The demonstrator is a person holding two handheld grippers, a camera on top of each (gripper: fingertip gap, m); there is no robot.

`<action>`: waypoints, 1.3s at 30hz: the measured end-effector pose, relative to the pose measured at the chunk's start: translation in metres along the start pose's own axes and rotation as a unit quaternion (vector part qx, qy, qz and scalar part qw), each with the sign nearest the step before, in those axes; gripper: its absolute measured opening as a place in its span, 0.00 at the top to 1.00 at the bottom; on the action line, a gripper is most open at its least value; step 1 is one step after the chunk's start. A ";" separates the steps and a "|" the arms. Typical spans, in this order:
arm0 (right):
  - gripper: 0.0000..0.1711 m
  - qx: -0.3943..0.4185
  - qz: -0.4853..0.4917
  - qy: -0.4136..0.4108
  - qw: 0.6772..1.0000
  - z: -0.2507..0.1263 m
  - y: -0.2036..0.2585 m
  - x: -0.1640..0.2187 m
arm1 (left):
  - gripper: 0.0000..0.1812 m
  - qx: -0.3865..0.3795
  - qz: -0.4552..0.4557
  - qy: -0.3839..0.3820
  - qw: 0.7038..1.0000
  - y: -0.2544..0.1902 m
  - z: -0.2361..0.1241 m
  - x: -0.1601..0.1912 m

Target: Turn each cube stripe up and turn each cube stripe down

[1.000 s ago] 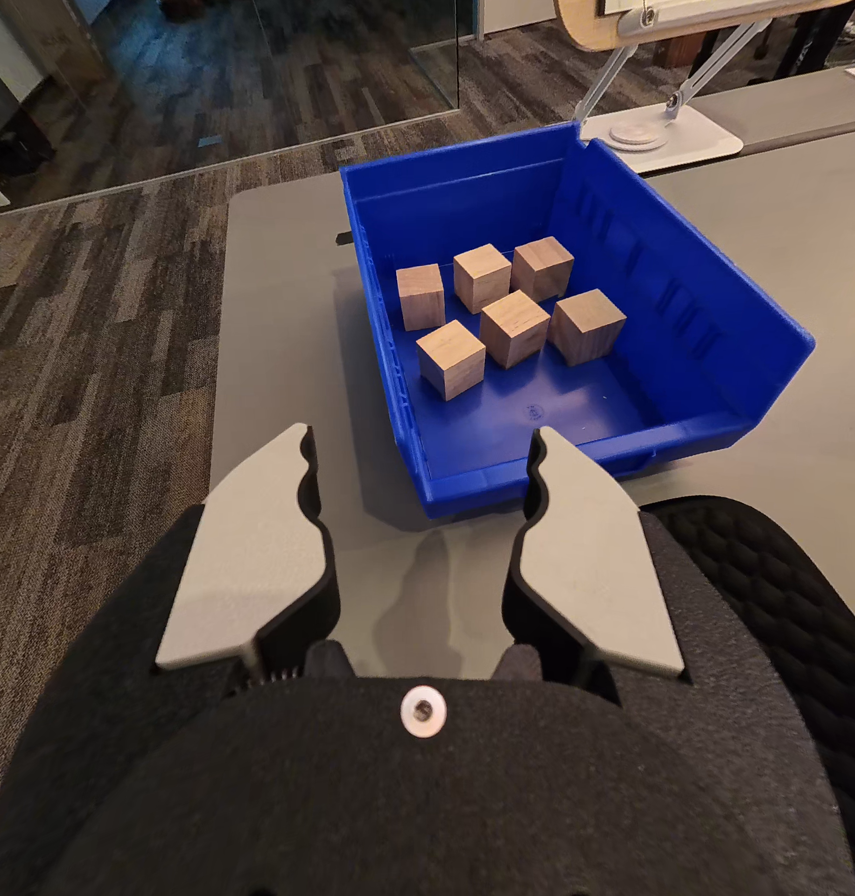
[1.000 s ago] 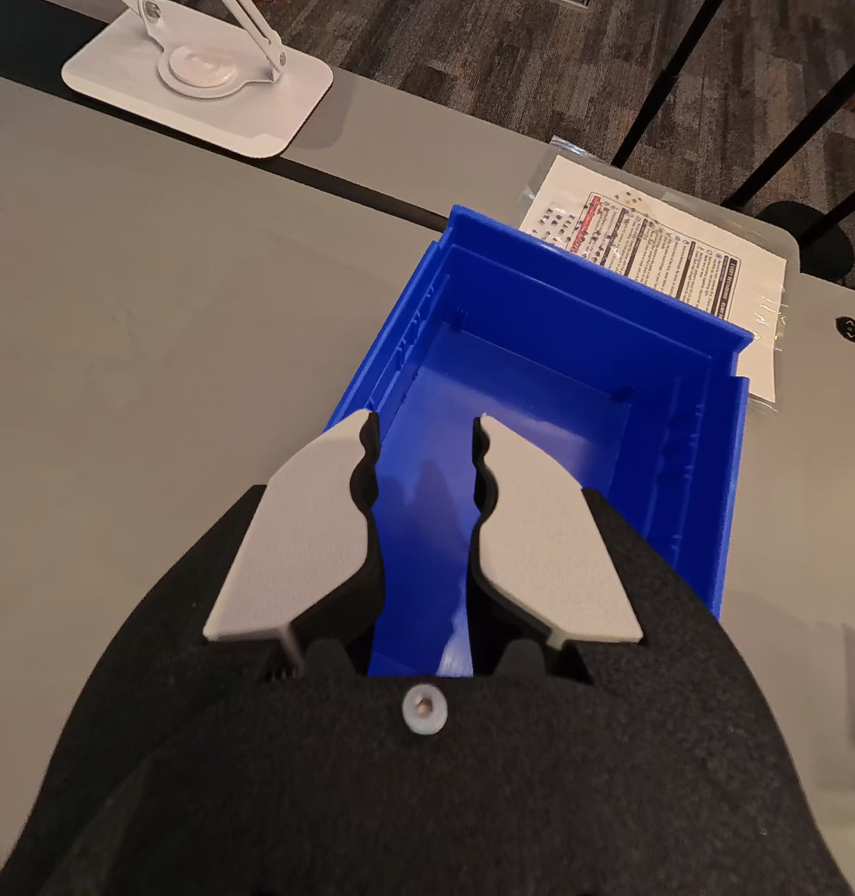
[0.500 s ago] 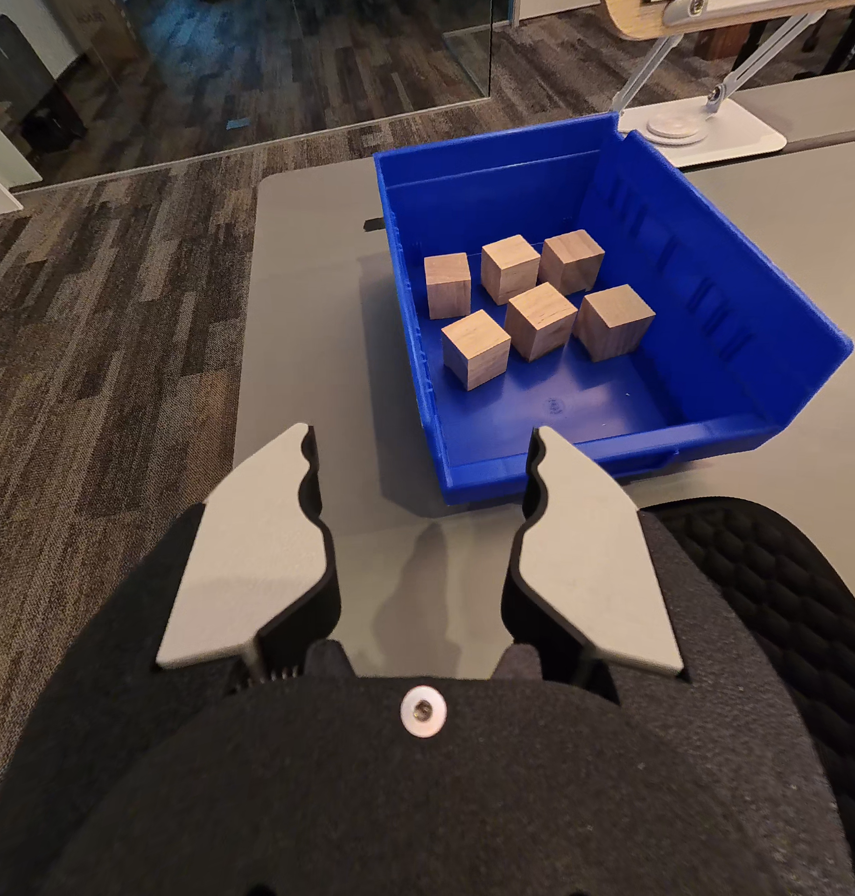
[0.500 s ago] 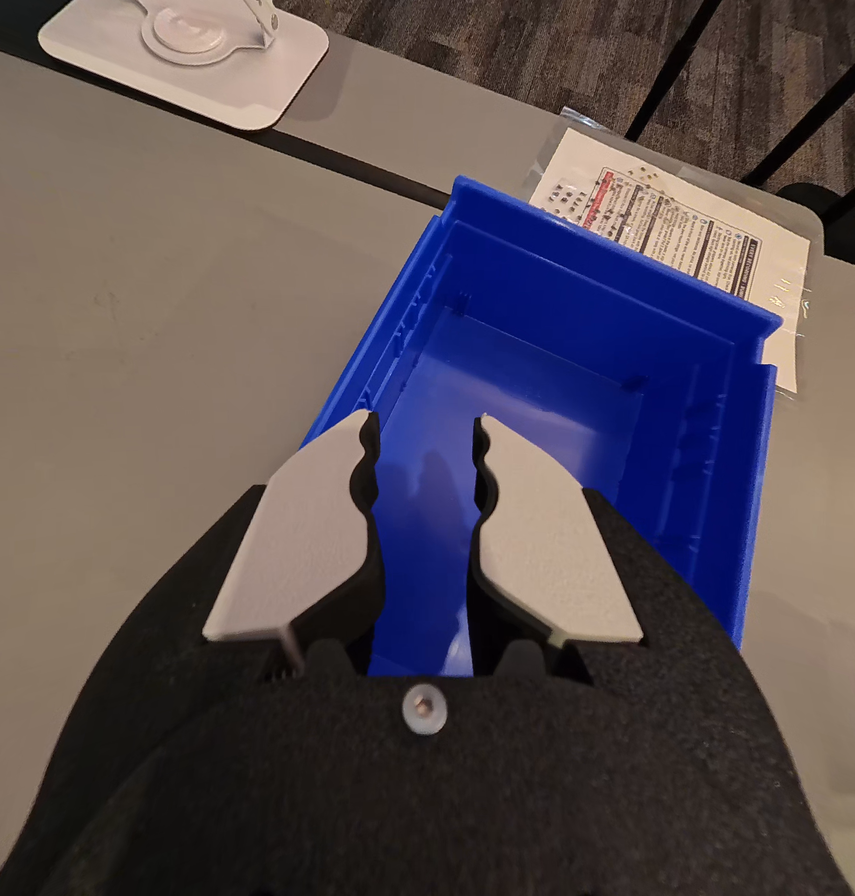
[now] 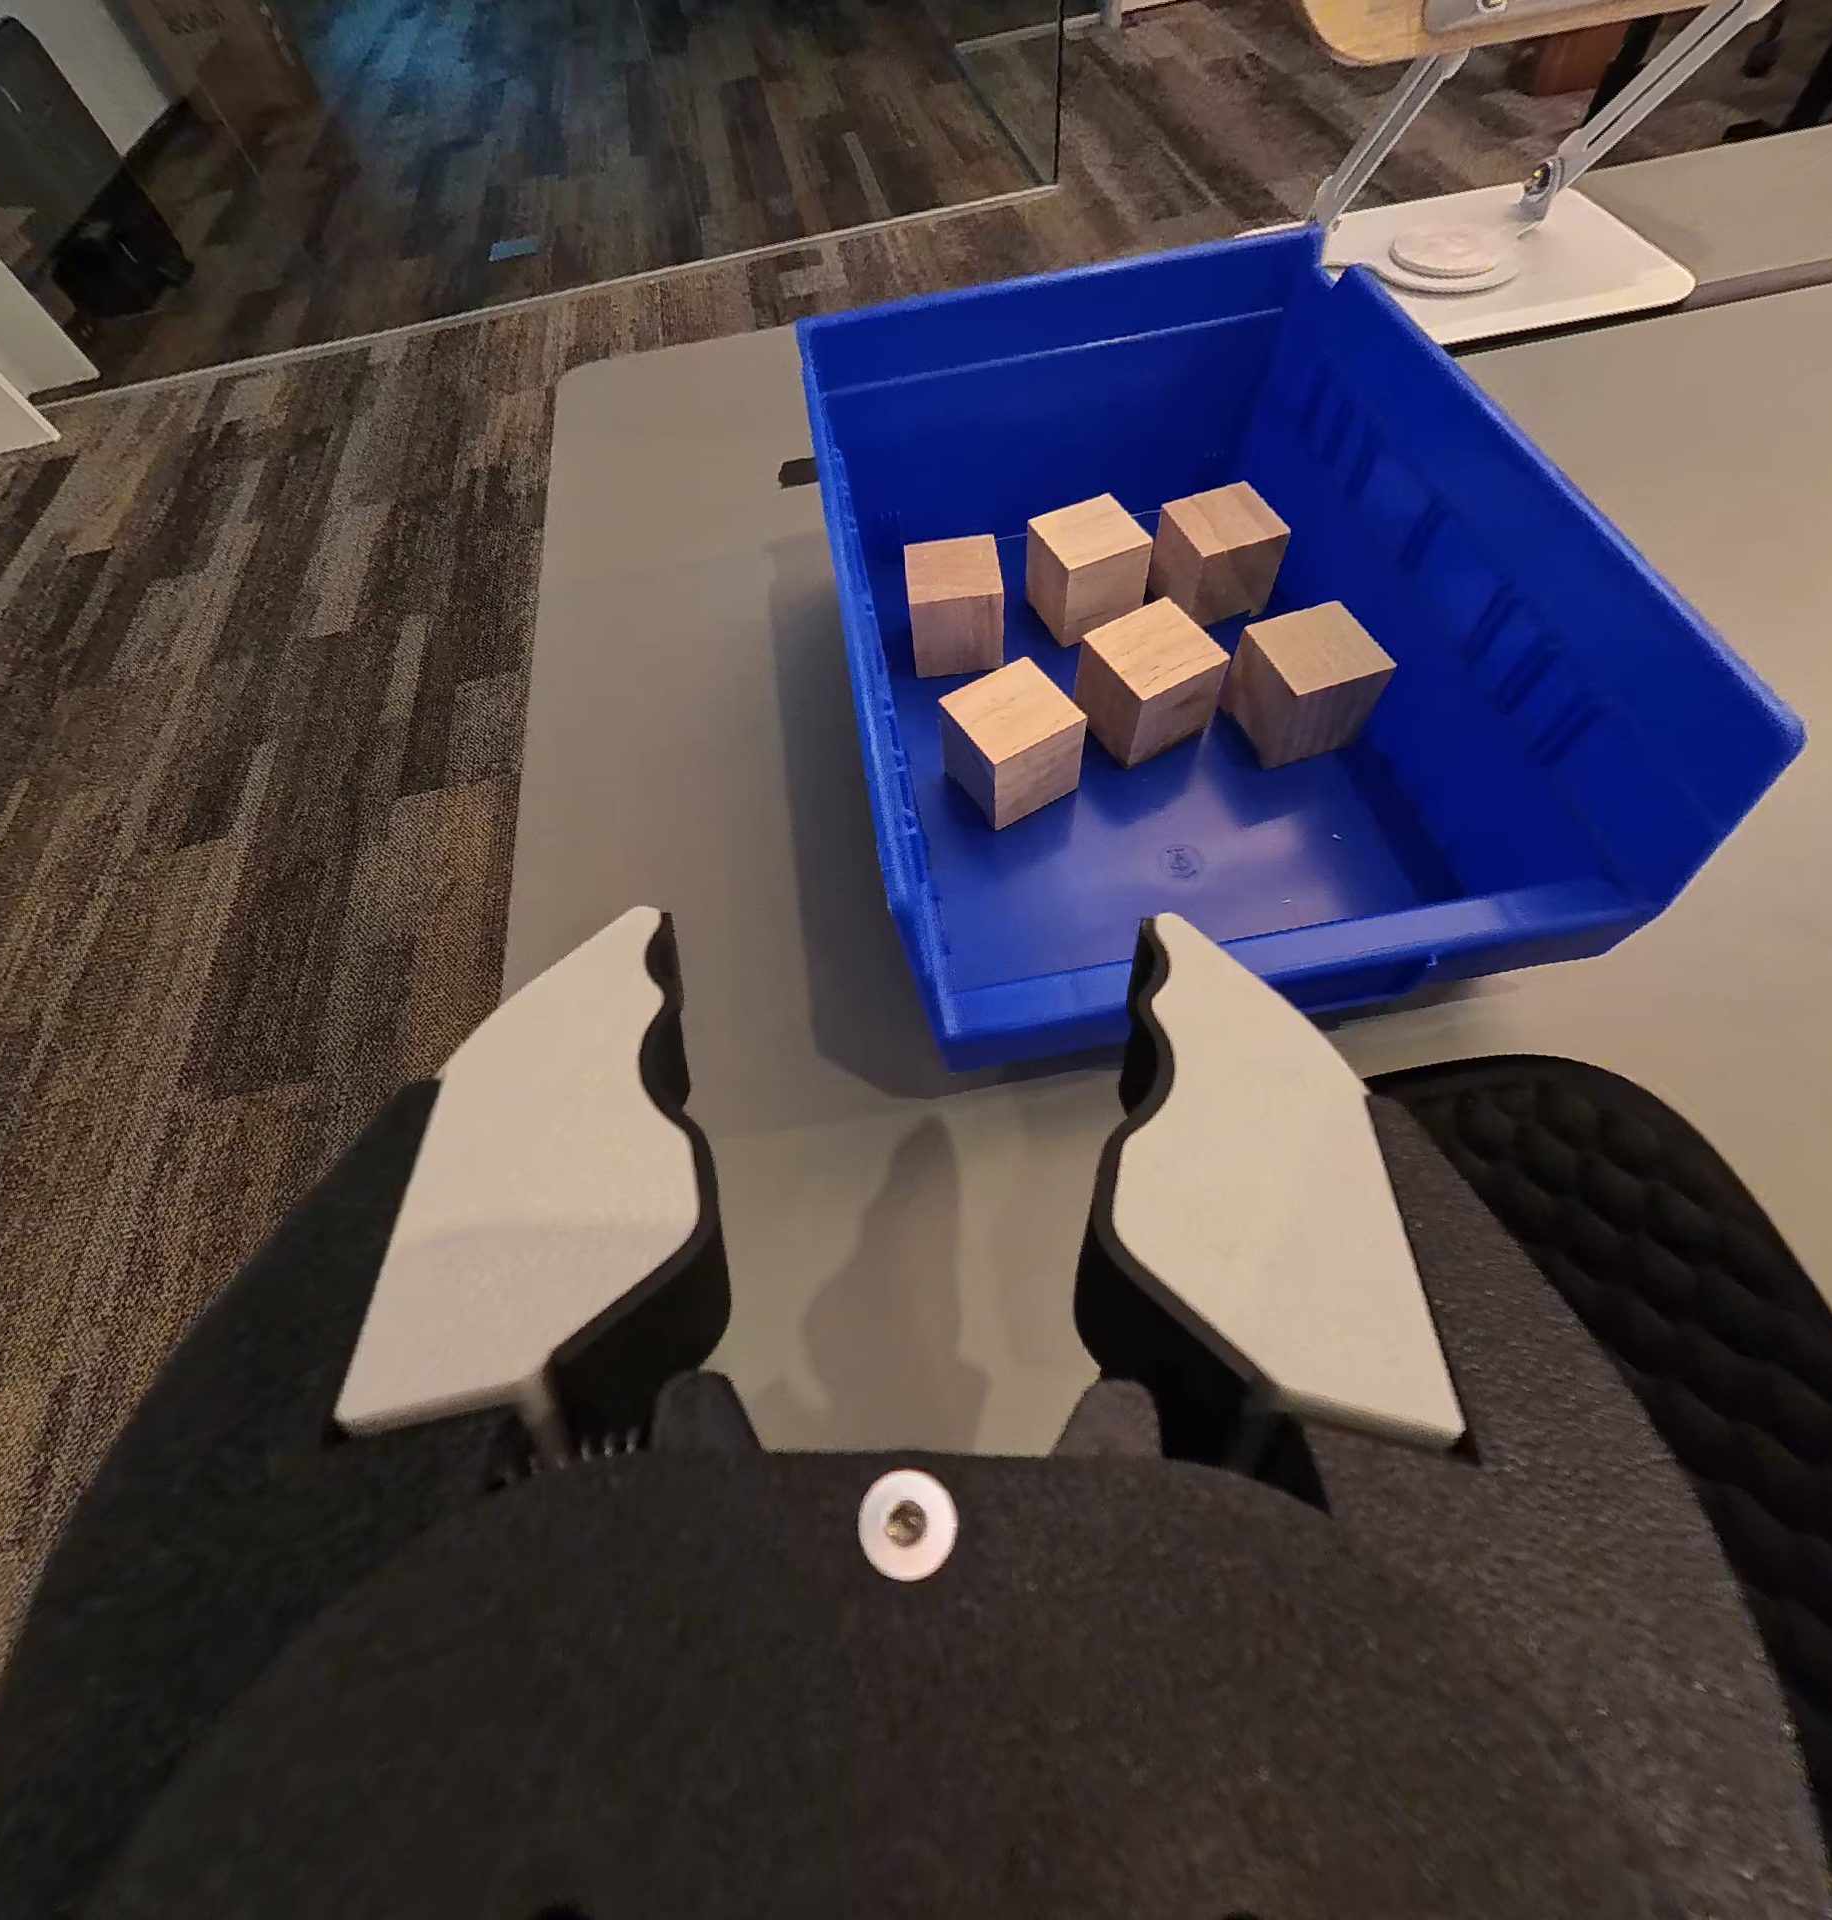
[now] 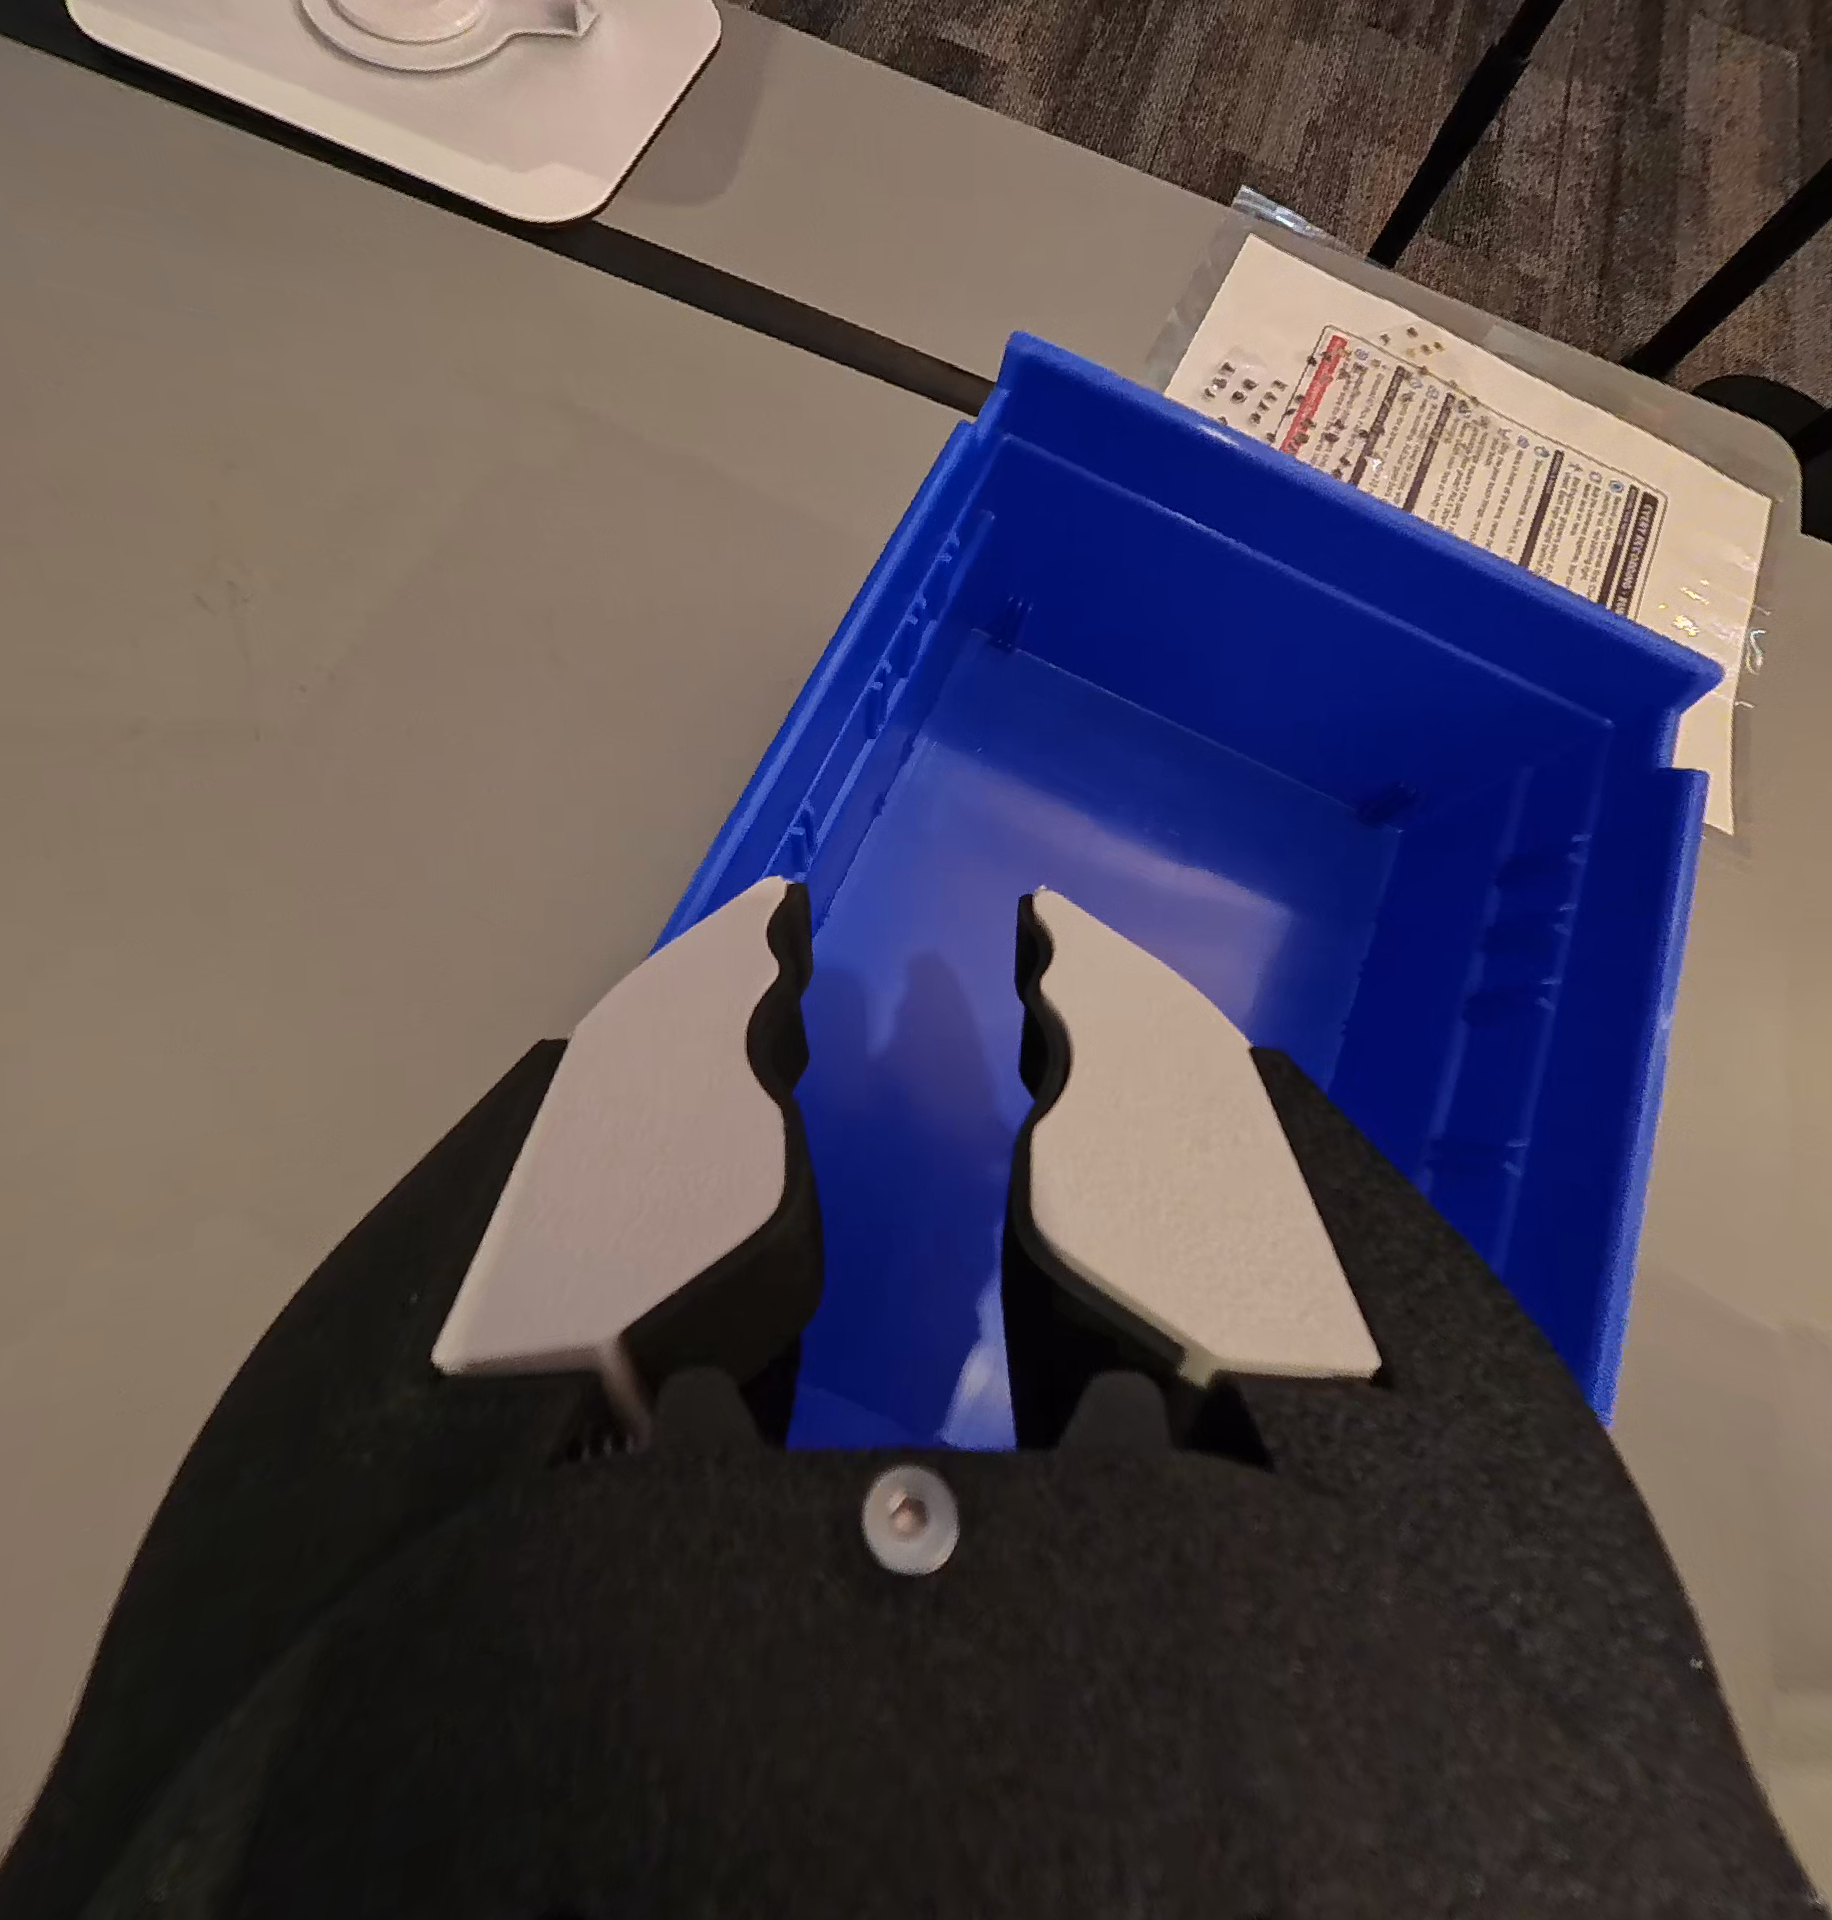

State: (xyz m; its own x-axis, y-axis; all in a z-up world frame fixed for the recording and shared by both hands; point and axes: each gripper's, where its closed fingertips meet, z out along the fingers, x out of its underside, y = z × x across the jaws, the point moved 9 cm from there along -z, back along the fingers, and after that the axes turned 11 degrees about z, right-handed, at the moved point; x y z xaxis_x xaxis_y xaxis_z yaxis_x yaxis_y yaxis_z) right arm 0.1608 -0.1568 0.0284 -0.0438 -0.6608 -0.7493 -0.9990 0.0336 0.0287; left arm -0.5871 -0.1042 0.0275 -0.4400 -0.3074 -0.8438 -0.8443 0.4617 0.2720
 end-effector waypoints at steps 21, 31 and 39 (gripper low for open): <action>0.43 -0.042 0.038 -0.066 0.996 0.019 0.137 -0.033 | 0.25 0.152 -0.035 0.022 0.988 -0.210 0.125 -0.151; 0.23 0.055 0.040 -0.180 0.981 0.048 0.169 -0.028 | 0.20 0.053 -0.026 0.012 0.998 -0.254 0.189 -0.135; 0.18 0.055 0.061 -0.124 0.989 0.094 0.180 -0.017 | 0.20 0.027 -0.040 0.065 0.997 -0.265 0.219 -0.118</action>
State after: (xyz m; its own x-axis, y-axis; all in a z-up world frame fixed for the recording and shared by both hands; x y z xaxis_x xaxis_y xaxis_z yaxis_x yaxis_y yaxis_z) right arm -0.0180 -0.0689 -0.0155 -0.1482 -0.4427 -0.8843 -0.9788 0.1932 0.0673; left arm -0.2446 -0.0082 -0.0462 -0.4101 -0.4485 -0.7941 -0.8622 0.4745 0.1773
